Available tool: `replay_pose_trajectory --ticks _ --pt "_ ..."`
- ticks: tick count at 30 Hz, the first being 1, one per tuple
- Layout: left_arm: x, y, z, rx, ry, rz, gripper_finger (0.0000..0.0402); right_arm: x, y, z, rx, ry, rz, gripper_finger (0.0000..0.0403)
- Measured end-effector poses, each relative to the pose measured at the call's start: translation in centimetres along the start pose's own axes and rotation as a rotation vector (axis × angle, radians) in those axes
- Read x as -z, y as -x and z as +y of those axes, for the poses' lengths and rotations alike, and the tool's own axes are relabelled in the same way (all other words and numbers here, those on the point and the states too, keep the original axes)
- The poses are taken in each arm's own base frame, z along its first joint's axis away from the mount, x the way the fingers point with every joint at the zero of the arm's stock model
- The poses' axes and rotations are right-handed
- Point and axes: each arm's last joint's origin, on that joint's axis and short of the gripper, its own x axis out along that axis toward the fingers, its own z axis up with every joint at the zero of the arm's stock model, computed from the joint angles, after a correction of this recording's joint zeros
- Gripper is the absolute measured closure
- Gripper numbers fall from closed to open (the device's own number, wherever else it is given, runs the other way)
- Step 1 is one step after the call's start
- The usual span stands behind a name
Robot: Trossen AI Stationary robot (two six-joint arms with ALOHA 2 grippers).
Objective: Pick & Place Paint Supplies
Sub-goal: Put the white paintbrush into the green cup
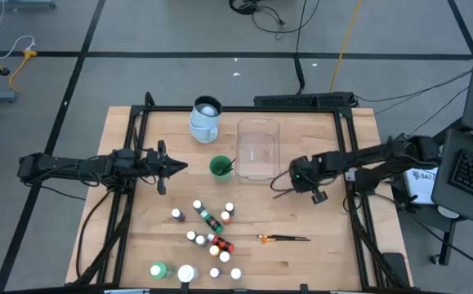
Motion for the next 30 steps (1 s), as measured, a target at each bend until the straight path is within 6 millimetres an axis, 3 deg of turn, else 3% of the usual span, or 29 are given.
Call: replay_pose_trajectory --ticks 6,14,17,25,30 --pt "-0.7 0.0 -0.3 0.043 -0.020 -0.075 0.0385 -1.1 2.6 2.5 0.022 0.019 -0.175 0.0402" --pt "-1.6 -0.8 -1.2 0.091 -0.005 -0.186 0.0385 -5.6 7.6 3.7 0.183 0.074 -0.822 0.0402" --pt "-1.6 -1.5 -1.8 0.124 -0.045 -0.185 0.0385 -7.2 8.6 3.7 0.215 0.076 -1.021 0.0402" --pt "-2.8 -5.8 -3.7 0.109 -0.197 0.014 0.0385 -9.4 6.6 2.3 0.209 -0.004 -1.093 0.0402" --pt "-5.3 -9.0 -4.8 0.110 -0.228 -0.015 0.0366 -10.4 5.7 1.9 0.243 0.023 -1.147 0.0402"
